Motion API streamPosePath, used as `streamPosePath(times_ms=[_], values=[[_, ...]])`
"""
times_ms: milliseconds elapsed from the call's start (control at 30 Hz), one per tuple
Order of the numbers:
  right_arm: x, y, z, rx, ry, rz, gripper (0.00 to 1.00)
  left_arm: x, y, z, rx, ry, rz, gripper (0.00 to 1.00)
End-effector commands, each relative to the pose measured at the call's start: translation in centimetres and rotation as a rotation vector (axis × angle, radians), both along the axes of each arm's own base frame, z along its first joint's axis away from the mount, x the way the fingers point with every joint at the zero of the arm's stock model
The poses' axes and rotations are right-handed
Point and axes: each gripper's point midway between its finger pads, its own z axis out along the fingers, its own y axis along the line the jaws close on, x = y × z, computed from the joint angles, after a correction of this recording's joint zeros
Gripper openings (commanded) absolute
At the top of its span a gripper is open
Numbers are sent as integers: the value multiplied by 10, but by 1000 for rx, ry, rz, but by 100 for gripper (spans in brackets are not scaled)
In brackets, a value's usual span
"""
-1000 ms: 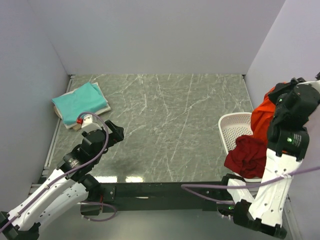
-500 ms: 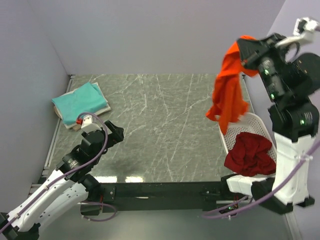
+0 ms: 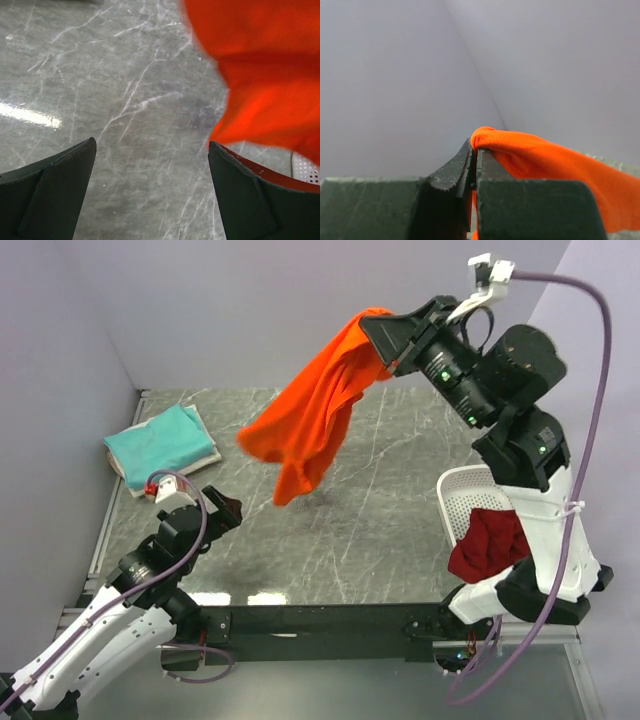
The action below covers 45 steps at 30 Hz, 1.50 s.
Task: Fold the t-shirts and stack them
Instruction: Move the tshirt to the center of the board, then flatten the tshirt out
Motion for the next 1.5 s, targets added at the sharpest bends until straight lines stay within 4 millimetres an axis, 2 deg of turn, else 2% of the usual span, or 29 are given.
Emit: streamPosePath(times_ms=[0,33,67,100,133,200,233,267,300,367,400,467,500,567,600,667,767,833,967,1100,1167,1300,1467], values=[[15,-12,-13,74,46,-94,0,-2,11,3,-5,-2,60,99],[44,-12,-68,17,162,-193,8,-2,13,0,-3,9,70,99],[48,-23,-87,19,206,-234,18,-2,14,0,-11,13,86,99],[68,-41,-116,39,285,-301,38,-3,15,-5,-5,29,93,99],[84,-42,-182,-30,420,-316,48,-3,14,-9,-1,43,92,99],[100,-64,-255,-60,613,-387,63,-1,9,-14,-11,56,84,99],[108,-83,-311,-123,721,-470,65,0,3,-20,-7,78,66,99],[107,-88,-334,-167,766,-492,66,1,0,-23,-9,87,56,99],[100,-95,-367,-250,826,-513,67,4,-5,-29,2,109,46,99],[91,-92,-396,-317,881,-495,67,4,-10,-37,7,144,32,99],[81,-91,-417,-350,922,-476,67,5,-11,-44,20,168,35,99],[68,-83,-432,-364,940,-425,67,4,-18,-52,20,197,8,99],[59,-82,-454,-369,976,-412,66,3,-19,-60,28,220,2,99],[49,-79,-468,-355,999,-385,64,0,-27,-67,8,243,-29,99],[42,-80,-487,-354,1034,-382,62,-2,-29,-74,11,262,-41,99],[36,-82,-501,-362,1066,-387,61,-8,-31,-83,11,300,-55,99],[29,-90,-525,-405,1115,-419,57,-18,-24,-102,27,367,-28,99],[25,-104,-539,-443,1148,-487,57,-23,-22,-112,13,386,-21,99],[21,-120,-554,-496,1173,-574,56,-22,-24,-119,-13,391,-18,99],[17,-133,-571,-497,1212,-627,53,-20,-16,-138,3,448,15,99],[17,-141,-576,-478,1224,-651,53,-19,-18,-143,-3,468,-4,98],[16,-156,-587,-474,1250,-688,52,-10,-18,-149,-1,461,-12,93],[19,-174,-596,-458,1274,-732,49,2,-15,-148,27,440,-6,81]])
